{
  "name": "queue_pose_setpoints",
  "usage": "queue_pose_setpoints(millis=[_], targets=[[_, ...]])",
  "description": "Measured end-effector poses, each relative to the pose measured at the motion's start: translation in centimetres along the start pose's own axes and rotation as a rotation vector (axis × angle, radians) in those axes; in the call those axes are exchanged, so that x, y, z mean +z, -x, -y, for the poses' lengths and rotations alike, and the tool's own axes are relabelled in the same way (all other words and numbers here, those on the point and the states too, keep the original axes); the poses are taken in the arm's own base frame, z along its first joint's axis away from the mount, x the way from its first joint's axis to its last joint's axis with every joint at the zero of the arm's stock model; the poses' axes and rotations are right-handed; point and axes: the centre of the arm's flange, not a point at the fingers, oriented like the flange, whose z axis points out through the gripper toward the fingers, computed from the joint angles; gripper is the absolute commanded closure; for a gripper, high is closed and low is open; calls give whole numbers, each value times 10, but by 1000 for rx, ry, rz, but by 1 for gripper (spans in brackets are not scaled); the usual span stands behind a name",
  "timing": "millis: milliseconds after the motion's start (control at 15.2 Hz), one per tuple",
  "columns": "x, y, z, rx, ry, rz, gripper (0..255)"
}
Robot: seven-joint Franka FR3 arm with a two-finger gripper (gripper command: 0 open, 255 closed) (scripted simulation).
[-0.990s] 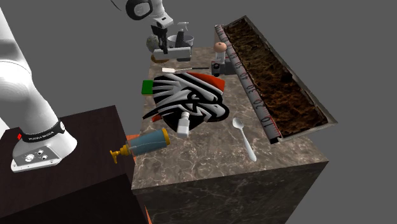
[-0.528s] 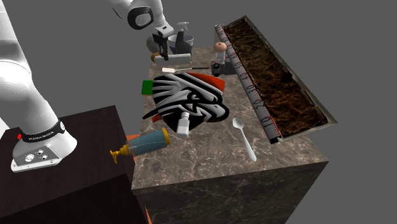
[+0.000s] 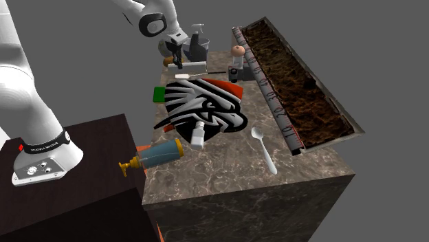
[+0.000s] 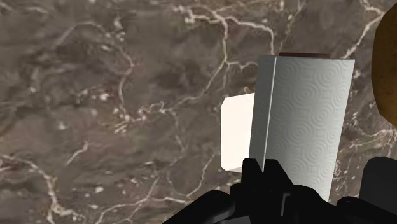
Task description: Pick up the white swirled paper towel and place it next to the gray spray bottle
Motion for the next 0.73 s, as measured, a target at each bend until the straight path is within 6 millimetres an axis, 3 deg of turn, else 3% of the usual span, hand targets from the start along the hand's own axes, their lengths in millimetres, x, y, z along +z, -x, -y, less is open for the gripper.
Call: queue_pose_setpoints(millis=[66, 132, 528, 726], targets=[[0, 0, 0, 0, 0, 0, 255], [0, 0, 0, 0, 0, 0, 0], [0, 0, 0, 0, 0, 0, 0], [-27, -1, 1, 0, -1, -1, 0]])
